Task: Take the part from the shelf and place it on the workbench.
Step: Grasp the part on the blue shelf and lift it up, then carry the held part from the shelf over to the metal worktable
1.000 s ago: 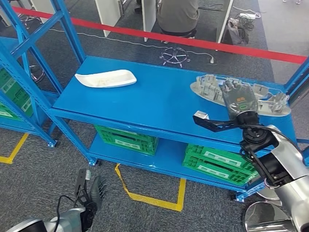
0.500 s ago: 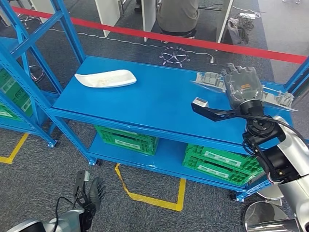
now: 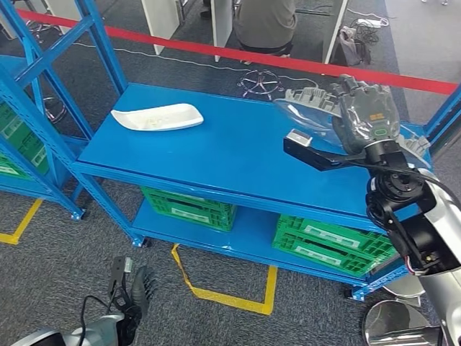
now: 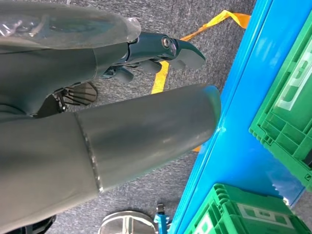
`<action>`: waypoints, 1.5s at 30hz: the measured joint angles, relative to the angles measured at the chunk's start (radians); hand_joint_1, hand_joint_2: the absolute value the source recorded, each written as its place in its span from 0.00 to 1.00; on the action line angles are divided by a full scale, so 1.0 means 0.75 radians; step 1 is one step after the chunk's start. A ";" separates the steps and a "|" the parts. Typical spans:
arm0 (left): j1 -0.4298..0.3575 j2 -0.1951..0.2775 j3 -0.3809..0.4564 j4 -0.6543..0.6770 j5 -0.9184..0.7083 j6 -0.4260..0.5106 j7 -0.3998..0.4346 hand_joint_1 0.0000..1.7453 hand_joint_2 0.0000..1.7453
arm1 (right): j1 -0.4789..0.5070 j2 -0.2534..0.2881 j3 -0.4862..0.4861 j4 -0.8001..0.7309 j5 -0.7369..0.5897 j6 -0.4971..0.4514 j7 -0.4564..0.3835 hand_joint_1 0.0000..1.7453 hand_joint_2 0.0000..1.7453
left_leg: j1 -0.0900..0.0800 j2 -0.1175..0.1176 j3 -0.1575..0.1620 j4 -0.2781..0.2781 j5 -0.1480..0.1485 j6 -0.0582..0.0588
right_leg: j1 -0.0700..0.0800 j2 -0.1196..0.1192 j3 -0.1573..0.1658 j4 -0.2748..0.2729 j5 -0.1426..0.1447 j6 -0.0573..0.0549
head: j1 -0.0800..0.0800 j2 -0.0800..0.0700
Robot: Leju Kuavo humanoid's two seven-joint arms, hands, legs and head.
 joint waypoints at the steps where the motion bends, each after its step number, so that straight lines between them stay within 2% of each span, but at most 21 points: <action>1: 0.001 0.000 0.000 0.000 -0.002 0.000 -0.001 0.00 0.00 | 0.002 0.000 -0.003 -0.015 0.003 -0.009 0.002 1.00 1.00 | 0.000 0.000 0.000 0.000 0.000 0.000 | 0.000 0.000 0.000 0.000 0.000 0.000 | 0.000 0.000; 6: 0.004 0.001 0.000 0.000 -0.011 0.000 -0.002 0.00 0.00 | 0.008 0.000 -0.016 -0.079 -0.017 -0.040 0.007 1.00 1.00 | 0.000 0.000 0.000 0.000 0.000 0.000 | 0.000 0.000 0.000 0.000 -0.001 -0.001 | 0.000 0.000; 11: 0.004 0.001 0.000 0.000 -0.019 0.000 -0.001 0.00 0.00 | 0.028 -0.001 -0.060 -0.130 -0.276 -0.066 -0.038 1.00 1.00 | 0.000 0.000 0.000 0.000 0.000 0.000 | 0.000 0.000 -0.001 0.000 -0.001 -0.001 | 0.000 0.000; 16: 0.004 0.001 0.000 0.000 -0.020 -0.001 0.001 0.00 0.00 | 0.046 -0.003 -0.103 -0.165 -0.426 -0.070 -0.067 1.00 1.00 | 0.000 0.000 0.000 0.000 0.000 0.000 | 0.000 0.000 -0.001 0.000 -0.001 -0.001 | 0.000 0.000; 19: 0.004 0.001 0.000 0.000 -0.020 -0.004 0.001 0.00 0.00 | 0.053 -0.006 -0.127 -0.188 -0.686 -0.056 -0.115 1.00 1.00 | 0.000 0.000 0.000 0.000 0.000 0.000 | 0.000 0.000 -0.001 0.000 -0.001 -0.001 | 0.000 0.000; 24: 0.004 0.003 0.000 0.000 -0.019 -0.013 0.001 0.00 0.00 | 0.077 -0.019 -0.159 -0.216 -1.300 0.022 -0.226 1.00 1.00 | 0.000 0.001 0.000 -0.001 0.000 0.000 | 0.000 0.001 -0.001 0.000 -0.001 -0.001 | 0.000 0.000; 28: 0.003 0.004 0.000 0.000 -0.021 -0.014 0.003 0.00 0.00 | 0.089 -0.023 -0.160 -0.233 -1.550 0.067 -0.293 1.00 1.00 | 0.000 0.000 0.000 -0.001 0.000 0.000 | 0.000 0.001 -0.001 0.000 -0.001 -0.001 | 0.000 0.000; 32: 0.003 0.004 0.000 0.000 -0.024 -0.014 0.009 0.00 0.00 | 0.105 -0.023 -0.160 -0.248 -1.660 0.108 -0.322 1.00 1.00 | 0.000 0.000 0.000 -0.001 0.000 -0.001 | 0.000 0.000 -0.001 0.000 -0.001 -0.001 | 0.000 0.000; 39: 0.002 0.004 0.000 0.000 -0.026 -0.014 0.011 0.00 0.00 | 0.117 -0.030 -0.161 -0.258 -1.690 0.120 -0.327 1.00 1.00 | 0.000 0.000 0.000 -0.001 0.000 -0.001 | 0.000 0.000 -0.001 0.000 -0.001 -0.001 | 0.000 0.000; 45: -0.003 0.003 0.000 0.000 -0.033 -0.016 0.023 0.00 0.00 | 0.121 -0.040 -0.162 -0.268 -1.853 0.197 -0.362 1.00 1.00 | 0.000 0.000 0.000 -0.001 -0.001 -0.001 | 0.000 0.001 -0.001 0.000 -0.001 -0.001 | 0.000 0.000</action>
